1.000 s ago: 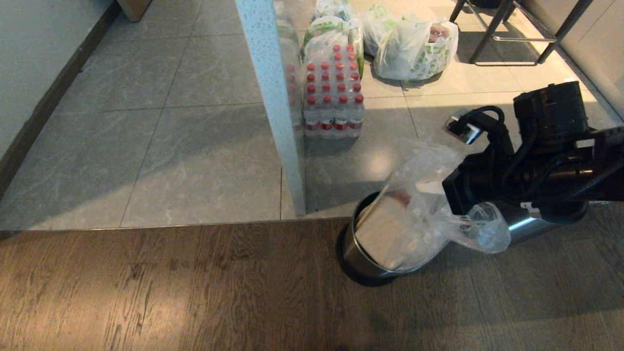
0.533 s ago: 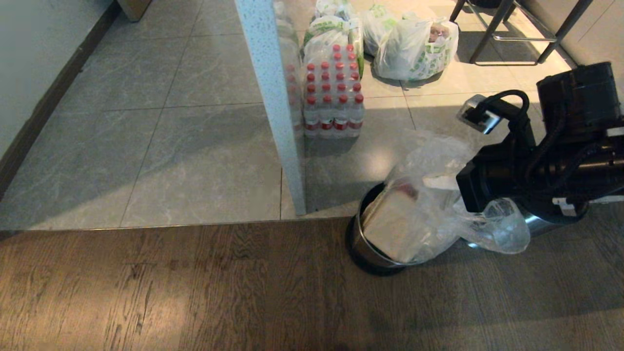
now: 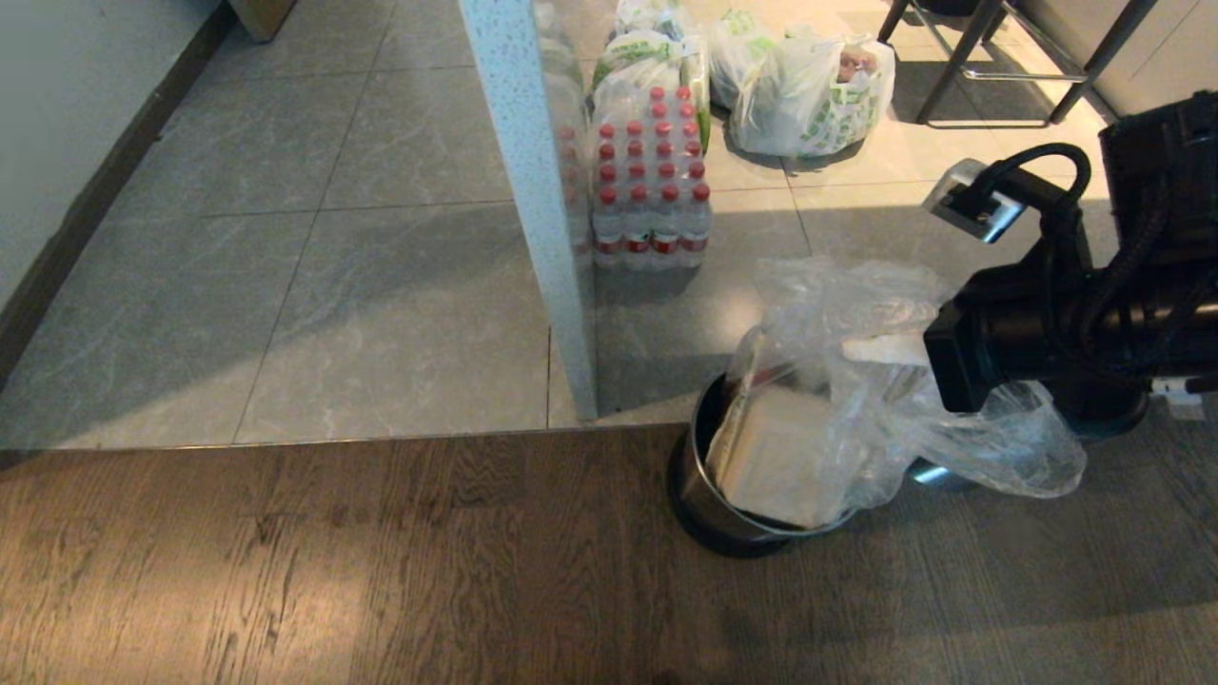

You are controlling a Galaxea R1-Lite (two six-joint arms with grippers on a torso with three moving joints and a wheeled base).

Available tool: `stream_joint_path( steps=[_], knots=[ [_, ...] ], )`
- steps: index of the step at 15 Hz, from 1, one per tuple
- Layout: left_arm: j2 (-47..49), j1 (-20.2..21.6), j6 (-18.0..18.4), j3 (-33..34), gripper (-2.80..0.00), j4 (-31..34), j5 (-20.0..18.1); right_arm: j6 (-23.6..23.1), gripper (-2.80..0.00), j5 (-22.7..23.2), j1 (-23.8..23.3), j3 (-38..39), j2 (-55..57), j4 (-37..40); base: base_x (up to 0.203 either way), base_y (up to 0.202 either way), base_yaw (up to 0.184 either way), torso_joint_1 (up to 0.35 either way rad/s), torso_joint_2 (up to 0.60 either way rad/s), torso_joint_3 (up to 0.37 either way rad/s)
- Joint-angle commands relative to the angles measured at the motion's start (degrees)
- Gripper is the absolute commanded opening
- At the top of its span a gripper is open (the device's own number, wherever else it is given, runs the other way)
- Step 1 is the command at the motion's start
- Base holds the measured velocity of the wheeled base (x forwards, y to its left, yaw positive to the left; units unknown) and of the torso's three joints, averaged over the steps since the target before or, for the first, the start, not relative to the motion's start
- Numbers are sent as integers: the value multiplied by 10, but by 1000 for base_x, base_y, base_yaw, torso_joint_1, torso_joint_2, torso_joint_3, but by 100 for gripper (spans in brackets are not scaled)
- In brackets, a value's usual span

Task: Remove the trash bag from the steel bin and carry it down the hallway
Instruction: Pick up the trash bag

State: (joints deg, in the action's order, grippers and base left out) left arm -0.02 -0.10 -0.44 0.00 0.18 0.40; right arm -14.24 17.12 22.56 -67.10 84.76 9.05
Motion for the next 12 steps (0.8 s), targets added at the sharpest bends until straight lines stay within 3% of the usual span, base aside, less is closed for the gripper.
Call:
stream_joint_path(
  steps=[1,4,7,12],
  knots=[
    [0,0,0,1,-280,0,0,-1,-280,2,-4,-6,-3,0,0,0,0,0,0,0],
    [0,0,0,1,-280,0,0,0,-280,2,-10,-46,-2,2,0,0,0,0,0,0],
    [0,0,0,1,-280,0,0,-5,-280,5,-11,-21,-5,-2,0,0,0,0,0,0],
    [0,0,0,1,-280,0,0,-1,-280,6,-11,-100,-5,6,0,0,0,0,0,0]
  ],
)
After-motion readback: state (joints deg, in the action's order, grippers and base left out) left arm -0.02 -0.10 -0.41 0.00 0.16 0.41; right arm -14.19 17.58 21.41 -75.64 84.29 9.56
